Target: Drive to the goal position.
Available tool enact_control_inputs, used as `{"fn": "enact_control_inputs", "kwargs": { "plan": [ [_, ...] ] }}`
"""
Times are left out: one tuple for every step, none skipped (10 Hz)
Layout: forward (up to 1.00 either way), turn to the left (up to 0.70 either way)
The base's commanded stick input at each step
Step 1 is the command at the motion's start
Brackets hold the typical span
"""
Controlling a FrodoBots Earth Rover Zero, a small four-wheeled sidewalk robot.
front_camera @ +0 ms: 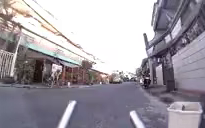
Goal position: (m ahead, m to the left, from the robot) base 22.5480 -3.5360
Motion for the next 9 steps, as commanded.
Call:
{"fn": "enact_control_inputs", "kwargs": {
  "plan": [
    [0.85, 0.0],
    [0.85, 0.0],
    [0.85, 0.0],
    [0.85, 0.0],
    [0.85, 0.0],
    [0.85, 0.0],
    [0.85, 0.0],
    [0.85, 0.0],
    [0.85, 0.0]
  ]
}}
